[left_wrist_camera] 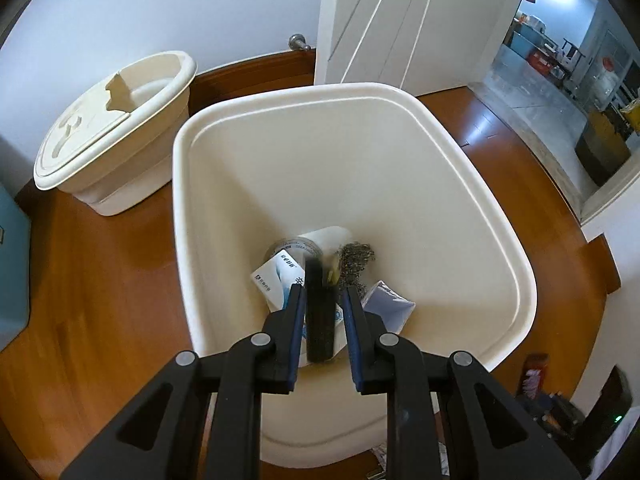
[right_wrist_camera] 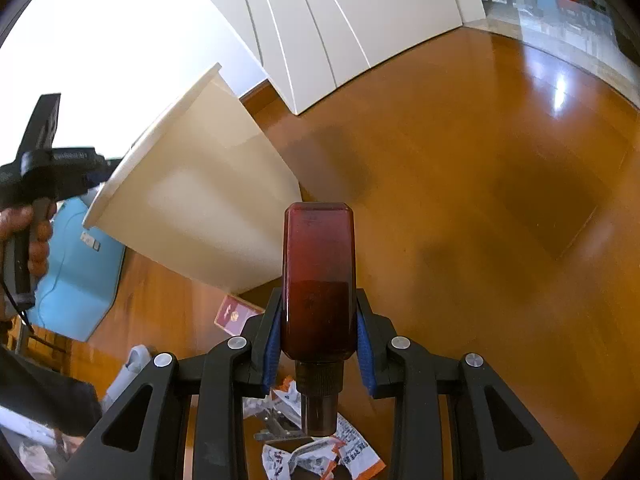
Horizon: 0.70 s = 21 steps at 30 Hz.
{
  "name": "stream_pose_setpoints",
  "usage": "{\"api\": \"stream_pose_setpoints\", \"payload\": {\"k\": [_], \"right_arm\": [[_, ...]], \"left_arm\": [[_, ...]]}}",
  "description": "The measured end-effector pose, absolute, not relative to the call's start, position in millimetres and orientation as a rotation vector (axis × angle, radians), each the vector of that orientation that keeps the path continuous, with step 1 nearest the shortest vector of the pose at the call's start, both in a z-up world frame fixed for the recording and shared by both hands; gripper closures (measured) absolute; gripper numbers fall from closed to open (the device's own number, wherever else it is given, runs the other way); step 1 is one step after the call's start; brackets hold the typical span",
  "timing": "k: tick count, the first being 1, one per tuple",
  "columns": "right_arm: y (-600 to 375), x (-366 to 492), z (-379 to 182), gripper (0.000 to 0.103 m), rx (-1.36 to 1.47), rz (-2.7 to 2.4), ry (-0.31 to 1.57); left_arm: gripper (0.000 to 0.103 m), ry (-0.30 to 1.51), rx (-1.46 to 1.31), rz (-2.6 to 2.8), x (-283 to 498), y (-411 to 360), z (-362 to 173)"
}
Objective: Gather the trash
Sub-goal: 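Drop the lighter into the bin with the left gripper while the right gripper drops the red bottle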
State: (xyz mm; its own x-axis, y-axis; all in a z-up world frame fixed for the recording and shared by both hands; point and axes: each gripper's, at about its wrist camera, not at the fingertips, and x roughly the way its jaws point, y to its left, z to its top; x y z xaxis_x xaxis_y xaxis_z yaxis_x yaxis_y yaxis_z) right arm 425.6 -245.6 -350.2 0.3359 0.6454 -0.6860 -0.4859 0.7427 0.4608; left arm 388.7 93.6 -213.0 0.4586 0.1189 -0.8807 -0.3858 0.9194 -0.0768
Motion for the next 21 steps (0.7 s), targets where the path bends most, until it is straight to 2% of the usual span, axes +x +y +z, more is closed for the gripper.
{"api": "stream_pose_setpoints", "payload": {"k": [6,11,12,13,14,17,21], "right_arm": [[-243,432,-310,0.069,0.164,0.75,0.888],[-224,449,-241,0.069,0.125,0.803,0.743],[-215,453,-222,0.069,0.121,0.827,0.703],[-207,456,-207,0.069,0.119,0.851,0.674],[-195,459,-192,0.069,0.117,0.886,0.644],[-148,466,-163,0.069,0.094,0.985,0.622],[-96,458,-166,0.069,0.011,1.061,0.65]], "left_arm": [[0.084,1.035,-0.258,0.328,383,102,-212],[0.085,0.999,-0.331,0.365,334,94,-209],[0.083,0.946,-0.362,0.348,312,86,-202],[0.074,0.94,-0.35,0.357,296,75,-198],[0.07,0.956,-0.332,0.371,285,65,-199],[0.07,0.978,-0.356,0.291,271,44,-202],[0.069,1.092,-0.354,0.271,269,36,-234]]}}
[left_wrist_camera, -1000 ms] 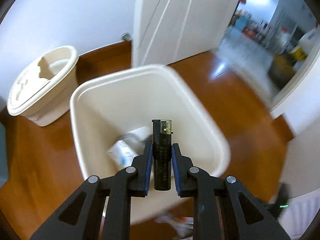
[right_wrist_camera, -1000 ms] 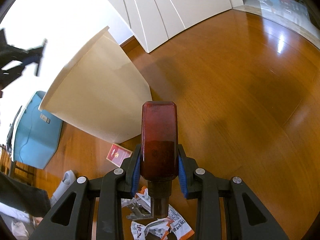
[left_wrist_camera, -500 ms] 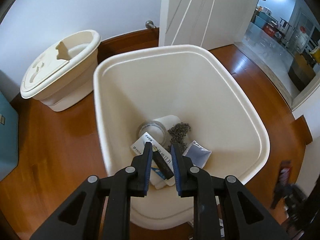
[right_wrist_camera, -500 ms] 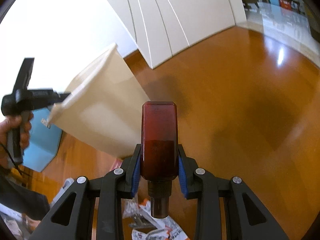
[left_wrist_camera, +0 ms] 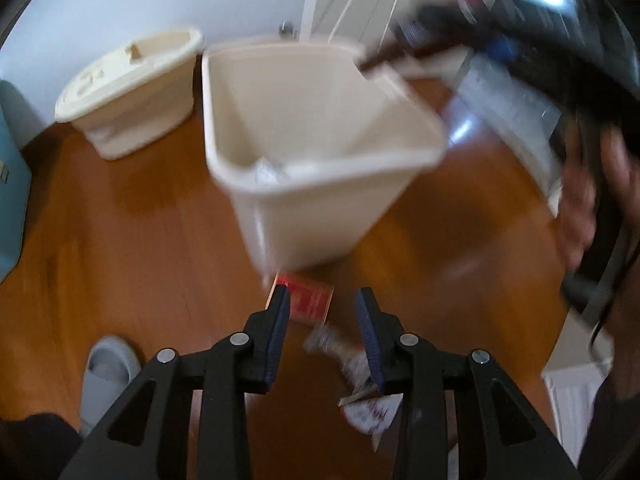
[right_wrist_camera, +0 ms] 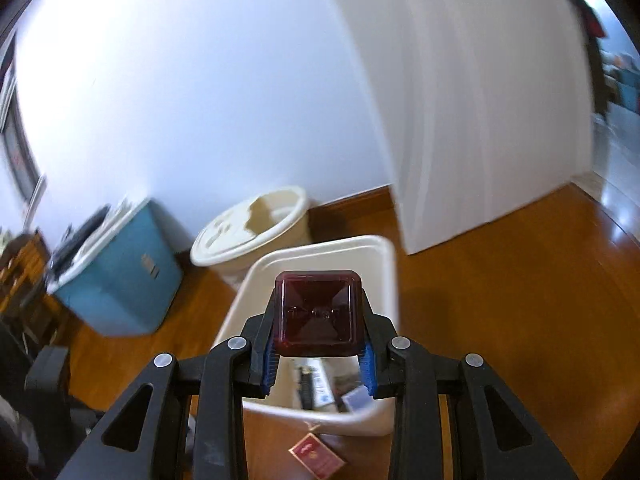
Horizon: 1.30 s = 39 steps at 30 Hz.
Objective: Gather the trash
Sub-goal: 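Drop the lighter into the bin with the left gripper while the right gripper drops the red bottle, then grasp the red cigarette pack from the floor with the right gripper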
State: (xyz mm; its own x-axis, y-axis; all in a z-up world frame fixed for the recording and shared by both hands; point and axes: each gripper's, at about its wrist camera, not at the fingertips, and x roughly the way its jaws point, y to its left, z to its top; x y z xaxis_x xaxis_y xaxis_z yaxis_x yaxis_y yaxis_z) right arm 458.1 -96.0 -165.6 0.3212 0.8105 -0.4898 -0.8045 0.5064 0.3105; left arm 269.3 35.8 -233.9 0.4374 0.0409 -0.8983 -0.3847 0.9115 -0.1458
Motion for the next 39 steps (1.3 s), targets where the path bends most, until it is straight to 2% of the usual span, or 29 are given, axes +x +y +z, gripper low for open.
{"api": "stream_pose_setpoints", "payload": {"k": [5,9,18,28,29,30,32,37,39], "right_arm": [[-51,458,-195,0.069,-0.052,1.084,0.746],[-34,464,-209,0.069,-0.1,1.064,0.797],[-8,475,-223,0.069,-0.204,0.995,0.866],[1,477,-239,0.068,-0.263,0.97,0.938],[2,477,-240,0.06,-0.267,0.967,0.945],[2,477,-239,0.043,-0.27,0.967,0.946],[0,473,-235,0.027,-0.276,0.97,0.92],[-43,454,-220,0.027,-0.178,1.05,0.807],[-74,435,-226,0.023,-0.179,1.101,0.753]], "left_arm": [[0.068,1.362,-0.376,0.359,253,46,-315],[0.068,1.473,-0.294,0.404,239,50,-352],[0.068,1.526,-0.18,0.358,228,36,-370],[0.068,1.539,-0.175,0.355,225,32,-375],[0.068,1.541,-0.171,0.351,225,31,-376],[0.068,1.543,-0.17,0.349,225,31,-378],[0.068,1.545,-0.171,0.352,225,31,-379],[0.068,1.568,-0.235,0.352,223,40,-388],[0.068,1.571,-0.266,0.372,220,48,-392]]}}
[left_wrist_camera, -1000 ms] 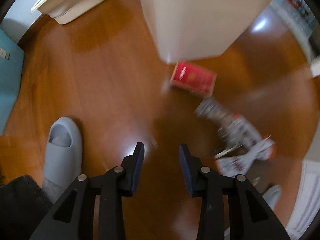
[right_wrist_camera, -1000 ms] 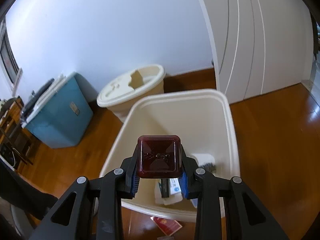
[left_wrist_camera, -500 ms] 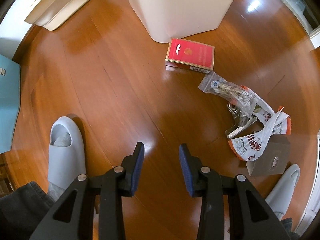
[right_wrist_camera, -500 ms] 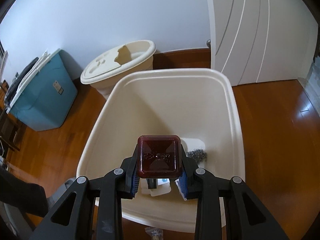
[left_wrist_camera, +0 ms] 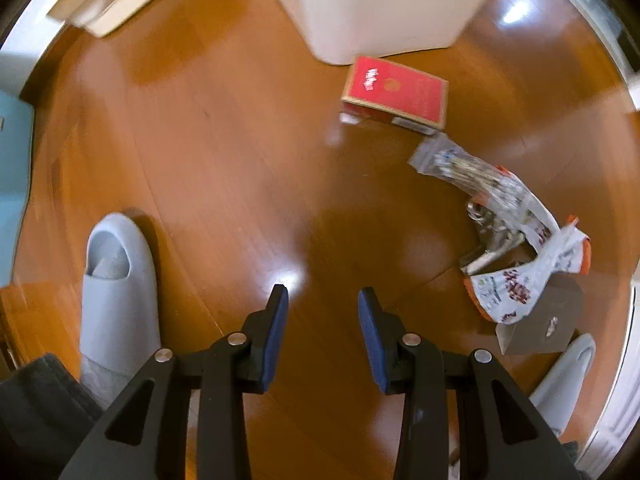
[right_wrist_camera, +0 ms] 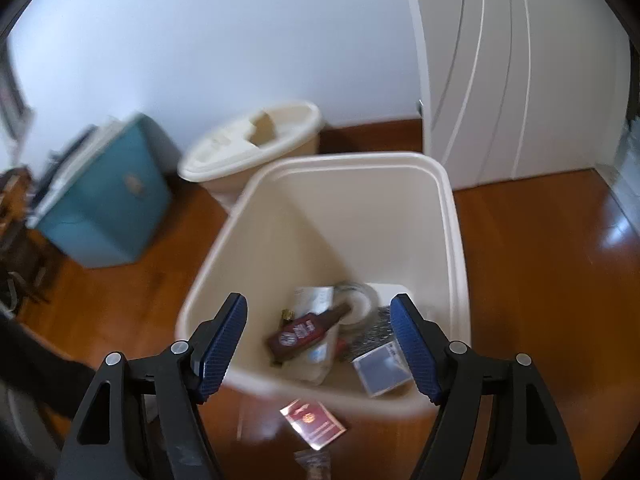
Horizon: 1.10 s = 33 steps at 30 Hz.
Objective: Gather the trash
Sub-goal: 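Grasp the red cigarette pack from the floor with the right gripper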
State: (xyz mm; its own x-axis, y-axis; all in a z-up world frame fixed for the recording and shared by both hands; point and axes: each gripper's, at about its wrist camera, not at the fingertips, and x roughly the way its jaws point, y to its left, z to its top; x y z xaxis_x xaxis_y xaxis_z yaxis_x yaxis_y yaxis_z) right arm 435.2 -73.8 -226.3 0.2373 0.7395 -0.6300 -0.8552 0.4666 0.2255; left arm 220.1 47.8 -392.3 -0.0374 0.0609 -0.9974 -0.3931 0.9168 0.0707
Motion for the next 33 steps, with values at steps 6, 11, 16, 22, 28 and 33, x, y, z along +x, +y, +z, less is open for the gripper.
{"api": "stream_pose_setpoints", "payload": {"k": [6,11,16,22,28,33], "right_arm": [[-98,363,-293,0.005,-0.531,1.212,0.729],[-41,364,-390,0.005,-0.734,1.244,0.889],[-16,386,-443,0.007,-0.76,1.213,0.991],[8,379,-470,0.009,-0.957,1.201,0.935],[32,377,-496,0.024,-0.973,1.209,1.018],[17,385,-469,0.04,-0.807,1.193,1.043]], "left_arm": [[0.067,1.58,-0.302,0.426,208,65,-406],[0.067,1.606,-0.319,0.409,201,61,-415],[0.067,1.611,-0.342,0.393,198,63,-424],[0.067,1.637,-0.372,0.421,190,77,-435],[0.067,1.628,-0.369,0.414,198,77,-436],[0.066,1.62,-0.385,0.321,210,66,-436]]}}
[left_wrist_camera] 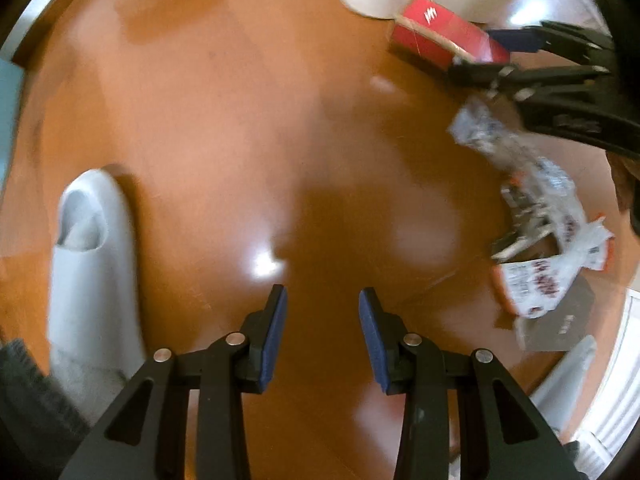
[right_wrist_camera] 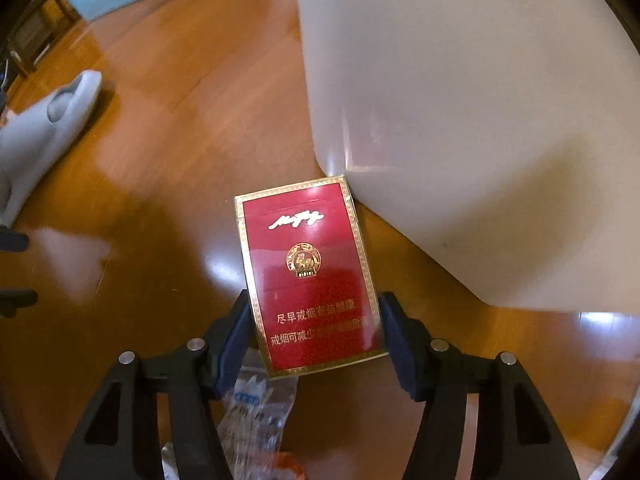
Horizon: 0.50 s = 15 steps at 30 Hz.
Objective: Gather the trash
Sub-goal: 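Grasp the red cigarette pack from the floor with the right gripper, then grasp the clear zip bag with the left gripper while the right gripper holds the red pack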
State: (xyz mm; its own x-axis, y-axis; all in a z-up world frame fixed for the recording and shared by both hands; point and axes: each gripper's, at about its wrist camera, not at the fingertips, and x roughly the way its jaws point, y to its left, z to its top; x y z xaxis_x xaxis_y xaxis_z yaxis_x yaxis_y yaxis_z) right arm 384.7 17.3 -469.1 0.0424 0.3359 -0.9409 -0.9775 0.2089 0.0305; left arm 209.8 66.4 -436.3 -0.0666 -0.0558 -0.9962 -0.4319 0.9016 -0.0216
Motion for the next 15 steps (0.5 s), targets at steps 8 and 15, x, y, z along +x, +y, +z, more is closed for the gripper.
{"api": "stream_pose_setpoints", "payload": {"k": [8,15], "right_arm": [[-118,413,-377,0.04,-0.268,0.984,1.01],[-203,415,-371,0.04,-0.025,0.8,1.031]], "left_arm": [[0.026,1.5,-0.706,0.192,279,47,-435],[0.026,1.518,-1.138,0.366,300,42,-487]]}}
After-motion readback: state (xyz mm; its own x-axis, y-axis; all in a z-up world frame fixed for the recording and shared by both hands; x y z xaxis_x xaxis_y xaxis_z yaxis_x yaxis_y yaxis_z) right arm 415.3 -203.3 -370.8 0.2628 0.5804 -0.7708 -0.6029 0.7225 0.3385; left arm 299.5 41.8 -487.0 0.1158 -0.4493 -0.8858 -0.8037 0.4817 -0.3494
